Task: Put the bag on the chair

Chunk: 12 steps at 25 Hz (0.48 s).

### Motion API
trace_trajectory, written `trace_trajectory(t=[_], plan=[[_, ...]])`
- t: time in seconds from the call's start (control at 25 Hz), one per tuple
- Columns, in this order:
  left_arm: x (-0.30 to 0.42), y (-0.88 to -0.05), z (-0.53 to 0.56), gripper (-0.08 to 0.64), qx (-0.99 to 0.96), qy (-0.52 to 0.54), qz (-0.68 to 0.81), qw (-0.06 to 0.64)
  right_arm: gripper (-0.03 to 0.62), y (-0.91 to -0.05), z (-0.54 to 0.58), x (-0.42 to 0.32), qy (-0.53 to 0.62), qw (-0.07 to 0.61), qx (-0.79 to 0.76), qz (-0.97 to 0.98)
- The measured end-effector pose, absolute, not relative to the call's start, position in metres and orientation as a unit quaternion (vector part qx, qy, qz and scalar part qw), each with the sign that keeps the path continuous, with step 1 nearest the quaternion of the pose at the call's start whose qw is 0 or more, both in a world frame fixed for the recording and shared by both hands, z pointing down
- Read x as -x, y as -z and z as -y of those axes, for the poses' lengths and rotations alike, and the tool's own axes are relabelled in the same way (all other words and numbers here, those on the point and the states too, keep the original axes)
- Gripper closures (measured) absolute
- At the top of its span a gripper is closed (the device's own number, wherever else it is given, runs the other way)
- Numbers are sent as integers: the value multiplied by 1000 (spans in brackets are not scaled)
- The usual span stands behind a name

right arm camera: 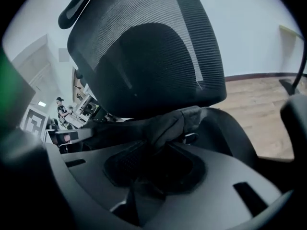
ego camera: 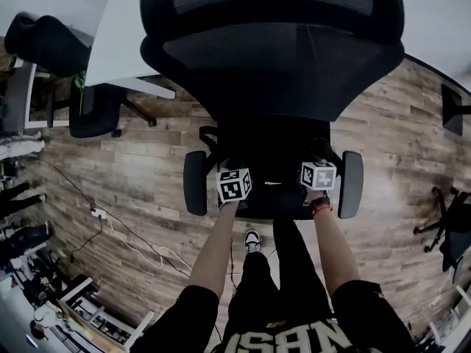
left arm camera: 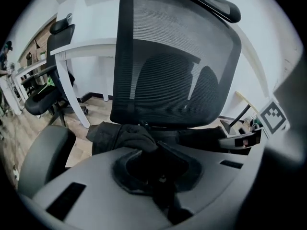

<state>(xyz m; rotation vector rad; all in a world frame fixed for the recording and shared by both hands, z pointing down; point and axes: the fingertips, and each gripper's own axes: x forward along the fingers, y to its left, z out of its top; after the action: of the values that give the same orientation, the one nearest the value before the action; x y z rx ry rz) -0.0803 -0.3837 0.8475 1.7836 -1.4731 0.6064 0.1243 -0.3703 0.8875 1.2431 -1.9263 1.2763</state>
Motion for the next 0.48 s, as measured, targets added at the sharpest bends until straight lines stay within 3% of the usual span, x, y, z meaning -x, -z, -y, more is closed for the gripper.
trace_trajectory(t=[0.48], plan=[[122,-928,428,532,-656,-280,587,384,462,-945,429,-144,-481,230,-493,688]])
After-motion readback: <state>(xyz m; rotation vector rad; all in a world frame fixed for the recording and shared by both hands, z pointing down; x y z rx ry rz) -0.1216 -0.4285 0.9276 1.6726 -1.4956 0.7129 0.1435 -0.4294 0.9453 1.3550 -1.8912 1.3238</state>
